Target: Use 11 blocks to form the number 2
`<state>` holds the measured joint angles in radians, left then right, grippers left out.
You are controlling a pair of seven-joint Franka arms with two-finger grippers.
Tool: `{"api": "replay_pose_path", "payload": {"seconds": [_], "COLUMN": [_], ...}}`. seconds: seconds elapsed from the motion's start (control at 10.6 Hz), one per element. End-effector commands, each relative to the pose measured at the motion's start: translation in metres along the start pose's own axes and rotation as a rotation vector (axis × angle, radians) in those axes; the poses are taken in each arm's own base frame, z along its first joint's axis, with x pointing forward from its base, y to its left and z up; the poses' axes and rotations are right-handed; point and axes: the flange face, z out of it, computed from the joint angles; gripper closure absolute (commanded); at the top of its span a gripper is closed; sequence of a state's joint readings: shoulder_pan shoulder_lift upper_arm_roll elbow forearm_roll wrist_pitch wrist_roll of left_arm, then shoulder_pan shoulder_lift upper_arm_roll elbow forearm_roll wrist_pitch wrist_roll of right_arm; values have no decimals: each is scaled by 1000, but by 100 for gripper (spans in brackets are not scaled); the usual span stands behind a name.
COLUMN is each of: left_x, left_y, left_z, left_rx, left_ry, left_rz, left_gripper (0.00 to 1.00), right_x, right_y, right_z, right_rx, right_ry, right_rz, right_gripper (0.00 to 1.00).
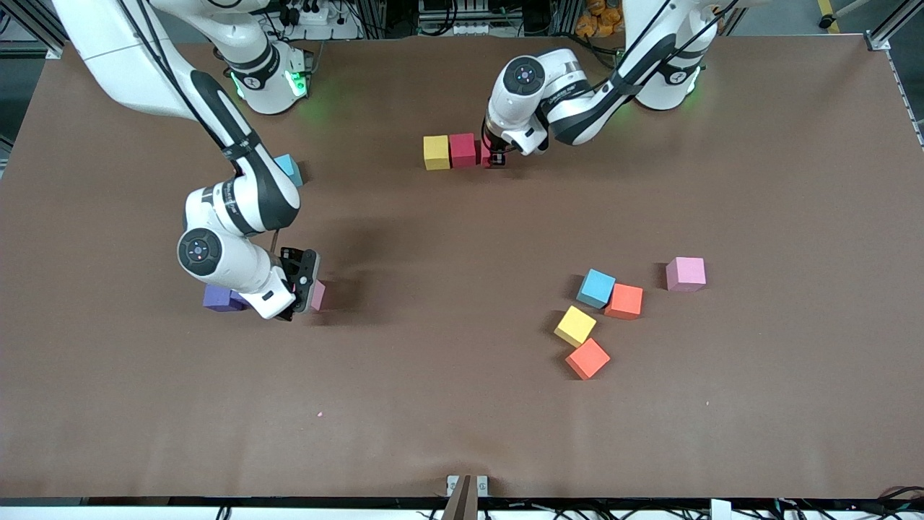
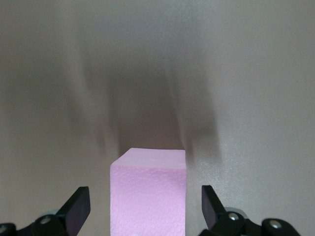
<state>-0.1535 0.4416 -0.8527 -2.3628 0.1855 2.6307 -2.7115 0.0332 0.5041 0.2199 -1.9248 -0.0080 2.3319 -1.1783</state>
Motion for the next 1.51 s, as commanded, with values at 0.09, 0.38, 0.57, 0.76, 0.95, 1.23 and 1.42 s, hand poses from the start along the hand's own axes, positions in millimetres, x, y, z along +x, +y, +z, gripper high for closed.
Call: {"api": "replay_pose_path", "payload": {"seconds": [0.09,0.38,0.57,0.76,0.95,1.23,1.42], "left_x": [-2,-10,-11,-12,-10,-13,-14], "left_y": [-3,-10,-14,-21,-21,-24,-23], "left_z": [14,13,17,21,23,27,27], "left_rx": [-25,-35,-27,-24,-20,-9,-6], "left_ry": [19,-14,-10,-3,3,3,-2], "left_rz": [-32,-41,-53,-52,-69,-72,-75], "left_gripper": [83,83,83,83,83,83,82], "right_x": [-7,-8,-10,-12,-15,-13,-10], "right_y": [-5,-7,-7,-6,-5,-5,-4], "right_z": [10,25,31,30,29,26,17], "right_rx": [7,-21,-18,-21,-21,-25,-30], "right_ry": [-24,-7,-6,-8,-12,-10,-8], "right_rz": [8,8,10,14,17,16,16], "right_gripper": [0,0,0,0,34,46,57]}}
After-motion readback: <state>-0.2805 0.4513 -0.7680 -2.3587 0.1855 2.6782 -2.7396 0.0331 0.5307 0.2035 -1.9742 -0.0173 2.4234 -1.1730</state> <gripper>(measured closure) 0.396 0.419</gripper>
